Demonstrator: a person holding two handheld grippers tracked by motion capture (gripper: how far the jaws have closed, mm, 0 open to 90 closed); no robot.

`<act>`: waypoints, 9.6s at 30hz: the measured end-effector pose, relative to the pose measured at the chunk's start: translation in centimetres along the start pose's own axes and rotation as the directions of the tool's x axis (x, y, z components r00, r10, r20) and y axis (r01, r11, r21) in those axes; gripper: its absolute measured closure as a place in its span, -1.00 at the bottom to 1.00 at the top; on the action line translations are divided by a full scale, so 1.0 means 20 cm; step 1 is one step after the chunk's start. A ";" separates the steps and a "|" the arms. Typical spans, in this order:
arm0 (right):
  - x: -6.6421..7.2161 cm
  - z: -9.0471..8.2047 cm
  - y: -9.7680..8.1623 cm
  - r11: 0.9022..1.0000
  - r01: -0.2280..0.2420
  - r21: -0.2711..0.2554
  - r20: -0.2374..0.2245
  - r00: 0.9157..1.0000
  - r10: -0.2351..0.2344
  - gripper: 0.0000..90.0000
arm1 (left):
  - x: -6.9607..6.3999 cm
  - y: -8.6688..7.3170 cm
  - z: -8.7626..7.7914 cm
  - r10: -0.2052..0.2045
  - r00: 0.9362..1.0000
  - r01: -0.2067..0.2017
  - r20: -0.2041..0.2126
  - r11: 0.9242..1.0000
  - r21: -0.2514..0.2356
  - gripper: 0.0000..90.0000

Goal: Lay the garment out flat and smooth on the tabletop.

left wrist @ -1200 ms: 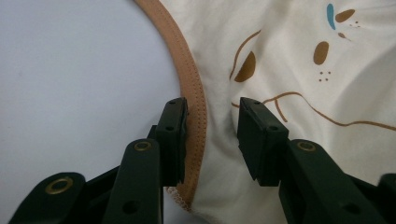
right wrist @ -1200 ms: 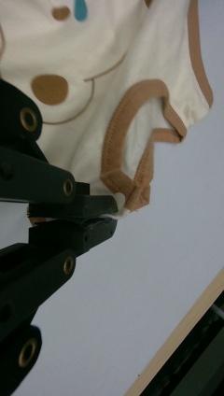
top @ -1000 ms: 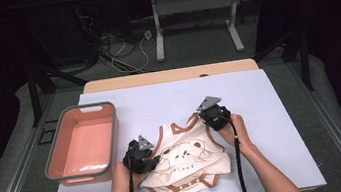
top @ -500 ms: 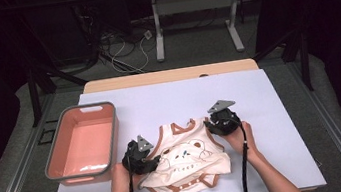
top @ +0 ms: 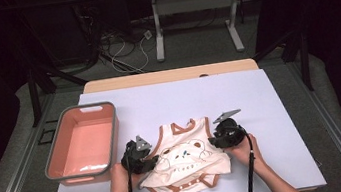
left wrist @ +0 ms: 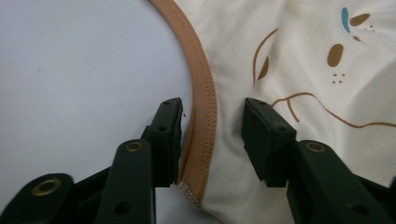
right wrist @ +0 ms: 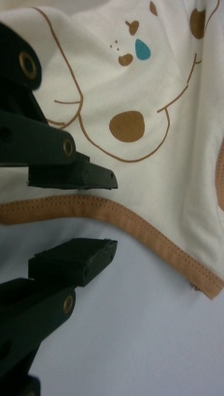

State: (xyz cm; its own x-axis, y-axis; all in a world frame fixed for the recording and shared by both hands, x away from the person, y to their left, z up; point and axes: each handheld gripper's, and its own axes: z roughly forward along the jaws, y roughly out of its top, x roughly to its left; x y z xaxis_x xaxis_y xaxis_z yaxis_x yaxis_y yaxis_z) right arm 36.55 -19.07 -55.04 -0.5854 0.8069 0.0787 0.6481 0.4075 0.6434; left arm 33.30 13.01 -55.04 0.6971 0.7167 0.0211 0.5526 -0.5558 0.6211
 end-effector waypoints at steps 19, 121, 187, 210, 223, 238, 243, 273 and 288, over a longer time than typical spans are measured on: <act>0.10 -0.07 -0.06 0.999 0.042 0.009 0.041 0.998 -0.042 0.94 | -0.02 -0.02 -0.03 -0.026 0.998 0.026 0.050 1.000 -0.012 0.89; 0.16 0.17 0.09 0.978 -0.144 -0.149 0.168 0.971 0.169 0.69 | -0.06 0.21 0.23 -0.208 0.972 0.194 -0.106 0.973 -0.123 0.68; 0.11 -0.18 0.55 0.972 0.022 -0.234 0.261 0.964 0.041 -0.13 | 0.14 0.58 -0.09 -0.126 0.964 0.084 -0.236 0.980 -0.180 -0.45; 0.07 -0.11 0.12 0.989 -0.027 -0.147 0.139 0.989 0.047 -0.13 | 0.02 0.18 -0.02 -0.095 0.990 0.084 -0.104 0.991 -0.105 -0.55; -0.04 -0.10 0.04 0.990 -0.070 -0.124 0.136 0.987 0.087 0.11 | 0.05 0.03 -0.04 -0.095 0.992 0.091 -0.086 0.995 -0.050 -0.17; -0.13 0.07 0.06 0.986 -0.140 -0.092 0.082 0.986 0.148 0.43 | 0.04 -0.02 -0.01 -0.061 0.998 0.061 -0.008 0.998 0.001 0.31; -0.11 0.08 0.06 0.989 -0.118 -0.090 0.080 0.989 0.126 0.74 | 0.04 -0.03 -0.01 -0.063 0.998 0.063 0.011 0.998 -0.015 0.53; -0.15 0.00 0.04 0.996 -0.075 -0.042 0.163 0.983 0.081 0.97 | -0.07 -0.01 -0.01 -0.015 0.989 0.022 0.149 0.999 -0.044 0.98; -0.16 0.01 0.03 0.998 -0.066 -0.025 0.163 0.984 0.069 0.95 | 0.05 0.14 0.05 -0.155 0.983 0.146 -0.098 0.985 -0.096 0.19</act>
State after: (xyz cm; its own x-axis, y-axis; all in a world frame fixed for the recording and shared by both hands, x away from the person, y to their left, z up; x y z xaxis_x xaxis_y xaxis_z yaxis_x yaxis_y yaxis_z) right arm 38.96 -21.28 -54.99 -0.4520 0.8920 -0.0022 0.6731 0.3426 0.6554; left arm 35.98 11.70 -54.05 0.5545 0.8322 0.0013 0.6019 -0.4021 0.6899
